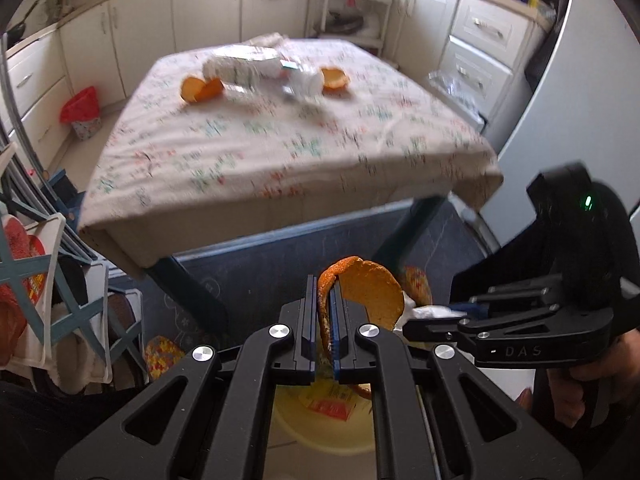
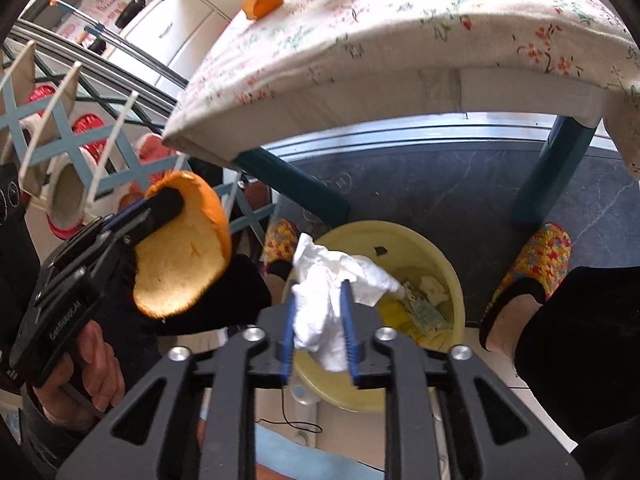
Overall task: Collect trash
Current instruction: 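Open both tools to drop the tissue and peel into the basin, then move both tools back to the table toward the peels and bottle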
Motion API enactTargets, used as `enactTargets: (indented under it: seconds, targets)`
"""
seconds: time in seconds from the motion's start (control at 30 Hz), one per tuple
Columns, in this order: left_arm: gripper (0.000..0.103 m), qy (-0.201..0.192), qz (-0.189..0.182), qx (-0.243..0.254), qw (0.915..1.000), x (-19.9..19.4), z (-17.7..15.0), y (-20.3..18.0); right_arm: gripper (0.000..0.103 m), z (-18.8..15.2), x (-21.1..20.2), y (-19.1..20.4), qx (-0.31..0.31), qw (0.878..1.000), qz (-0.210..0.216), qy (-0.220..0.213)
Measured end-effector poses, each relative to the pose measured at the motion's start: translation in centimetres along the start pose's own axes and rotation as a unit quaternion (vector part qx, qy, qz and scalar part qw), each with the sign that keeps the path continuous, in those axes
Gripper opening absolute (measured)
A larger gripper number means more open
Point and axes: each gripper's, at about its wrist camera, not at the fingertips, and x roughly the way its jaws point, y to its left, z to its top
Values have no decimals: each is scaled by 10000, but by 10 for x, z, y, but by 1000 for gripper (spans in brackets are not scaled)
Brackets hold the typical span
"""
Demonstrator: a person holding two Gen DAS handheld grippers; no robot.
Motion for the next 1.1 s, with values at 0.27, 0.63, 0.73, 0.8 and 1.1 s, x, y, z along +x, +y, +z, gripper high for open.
enactTargets:
  seconds: [0.27, 0.63, 0.73, 0.8, 1.1]
  targets:
    - [9, 742, -1, 308, 9968, 29, -16, -14, 51, -2, -2, -6, 101, 9998, -190, -34]
    - [76, 658, 514, 491, 9953, 32, -14, -21, 63, 2, -17, -15, 491, 9977, 32, -464]
    - [87, 472, 777, 477, 9947, 28, -9, -20, 65, 3, -18, -17, 568, 9970, 56, -520]
    - [90, 391, 915, 462, 9940, 27, -6, -19, 65, 4, -20, -18, 599, 9966, 65, -564]
    - [95, -35, 1455, 248, 9890, 14, 5, -10, 68, 5, -25, -21, 650, 9955, 71, -688]
